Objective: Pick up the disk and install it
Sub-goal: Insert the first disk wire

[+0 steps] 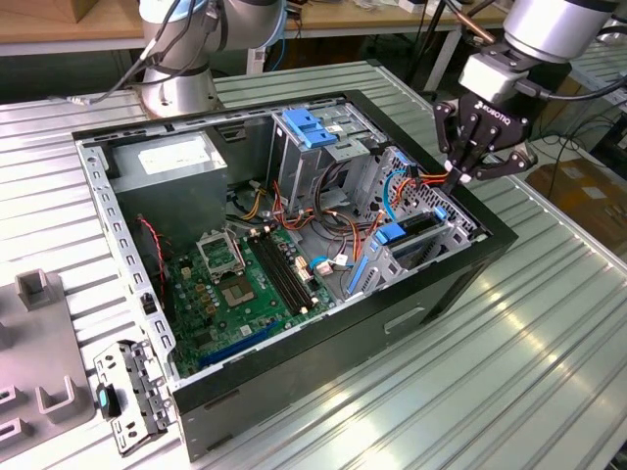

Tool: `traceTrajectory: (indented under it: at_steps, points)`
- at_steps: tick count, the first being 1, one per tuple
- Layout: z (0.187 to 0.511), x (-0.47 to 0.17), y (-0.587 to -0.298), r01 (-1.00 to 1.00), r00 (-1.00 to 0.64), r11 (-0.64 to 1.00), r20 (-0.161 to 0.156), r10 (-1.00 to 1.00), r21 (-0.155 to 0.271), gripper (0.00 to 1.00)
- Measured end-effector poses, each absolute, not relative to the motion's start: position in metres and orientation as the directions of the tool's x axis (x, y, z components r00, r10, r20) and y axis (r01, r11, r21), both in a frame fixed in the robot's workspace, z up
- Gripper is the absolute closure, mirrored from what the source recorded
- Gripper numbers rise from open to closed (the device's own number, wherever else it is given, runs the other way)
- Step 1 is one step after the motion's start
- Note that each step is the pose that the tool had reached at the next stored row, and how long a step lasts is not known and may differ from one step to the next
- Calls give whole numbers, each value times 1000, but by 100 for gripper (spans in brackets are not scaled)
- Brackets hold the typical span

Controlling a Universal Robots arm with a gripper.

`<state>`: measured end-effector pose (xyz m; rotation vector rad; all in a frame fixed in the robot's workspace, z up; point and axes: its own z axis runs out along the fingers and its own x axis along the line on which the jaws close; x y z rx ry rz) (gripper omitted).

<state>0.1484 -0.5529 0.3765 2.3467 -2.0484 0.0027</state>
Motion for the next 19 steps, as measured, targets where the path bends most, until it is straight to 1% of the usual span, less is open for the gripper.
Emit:
traceTrajectory:
  at_steps: [4,8,11,19]
  points:
    - [376,152,-553,-974,227,-227,19,-974,20,89]
    - [376,163,-546,-974,228,-228,19,-973,20,89]
    - [376,171,-531,-973,231,-230,19,-973,20,89]
    - [376,172,-530,-928,372,-371,19,-928,20,89]
